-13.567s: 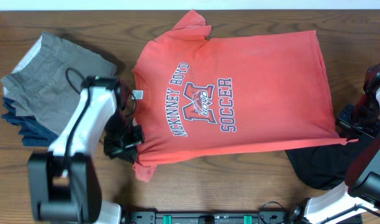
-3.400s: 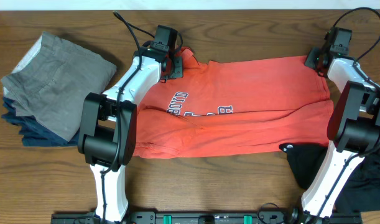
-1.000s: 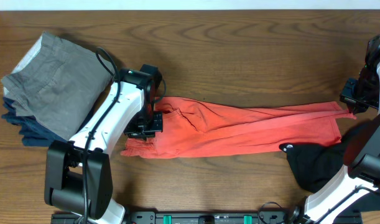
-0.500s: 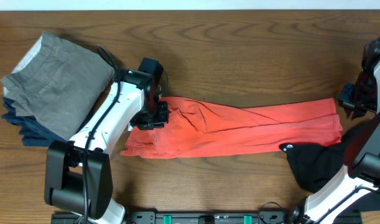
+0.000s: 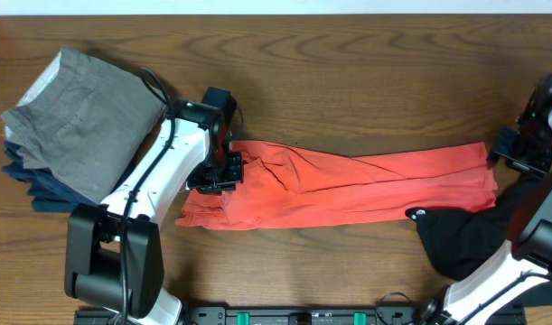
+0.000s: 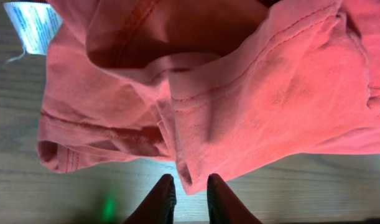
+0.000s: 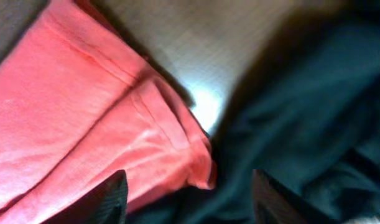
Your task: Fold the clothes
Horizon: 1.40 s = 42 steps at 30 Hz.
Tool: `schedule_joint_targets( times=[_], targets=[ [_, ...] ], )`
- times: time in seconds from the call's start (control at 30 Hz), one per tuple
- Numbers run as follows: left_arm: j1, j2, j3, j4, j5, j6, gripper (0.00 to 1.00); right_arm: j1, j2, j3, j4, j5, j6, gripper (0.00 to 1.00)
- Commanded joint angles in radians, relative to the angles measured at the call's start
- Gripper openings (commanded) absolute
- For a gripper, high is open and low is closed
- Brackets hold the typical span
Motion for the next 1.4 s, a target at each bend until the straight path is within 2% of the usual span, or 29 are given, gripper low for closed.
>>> schedule_joint_targets(
  times=[0.0, 0.07, 0.13, 0.17, 0.2, 0.23, 0.27, 0.53, 0.67, 0.8, 0.97, 1.03, 1.07, 1.1, 1.23, 1.37],
  targets=[
    [0.005, -0.031, -0.001, -0.010, -0.035, 0.006, 0.20, -0.029, 0.003, -0.071, 0.055, -0.138, -0.142, 0.65],
    [0.006, -0.057, -0.001, -0.007, -0.055, 0.002, 0.22, -0.045, 0.003, -0.125, 0.123, -0.146, -0.145, 0.66],
    [0.011, -0.089, -0.001, -0.008, -0.089, -0.014, 0.36, -0.053, 0.003, -0.174, 0.188, -0.191, -0.177, 0.67],
    [0.014, -0.103, -0.001, -0.008, -0.097, -0.013, 0.49, -0.054, 0.003, -0.198, 0.223, -0.216, -0.196, 0.67],
    [0.020, -0.119, -0.001, -0.008, -0.099, -0.013, 0.77, -0.054, 0.003, -0.222, 0.257, -0.237, -0.213, 0.67],
    [0.027, -0.133, -0.001, -0.009, -0.100, -0.013, 0.89, -0.054, 0.004, -0.242, 0.288, -0.245, -0.224, 0.67],
    [0.032, -0.142, -0.001, -0.009, -0.100, -0.014, 0.94, -0.054, 0.004, -0.254, 0.307, -0.245, -0.226, 0.67],
    [0.107, -0.180, -0.001, -0.008, -0.100, -0.032, 0.95, -0.054, 0.004, -0.368, 0.454, -0.254, -0.229, 0.66],
    [0.141, -0.180, -0.001, -0.008, -0.100, -0.032, 0.95, -0.054, 0.004, -0.379, 0.472, -0.285, -0.229, 0.49],
    [0.171, -0.180, -0.001, -0.008, -0.100, -0.032, 0.95, -0.053, 0.004, -0.379, 0.474, -0.375, -0.259, 0.49],
    [0.191, -0.180, -0.001, -0.008, -0.100, -0.031, 0.96, -0.050, 0.004, -0.379, 0.470, -0.384, -0.259, 0.39],
    [0.192, -0.180, -0.001, -0.008, -0.100, -0.032, 0.96, -0.049, 0.004, -0.379, 0.465, -0.384, -0.259, 0.27],
    [0.192, -0.180, -0.001, -0.008, -0.100, -0.032, 0.96, -0.050, 0.004, -0.379, 0.464, -0.384, -0.258, 0.17],
    [0.192, -0.180, -0.001, -0.008, -0.100, -0.032, 0.96, -0.050, 0.004, -0.379, 0.465, -0.384, -0.258, 0.02],
    [0.192, -0.180, -0.001, -0.008, -0.100, -0.031, 0.96, -0.052, 0.004, -0.376, 0.471, -0.330, -0.245, 0.01],
    [0.192, -0.180, -0.001, -0.008, -0.100, -0.031, 0.96, -0.074, 0.004, -0.320, 0.435, -0.153, -0.116, 0.01]
  ],
)
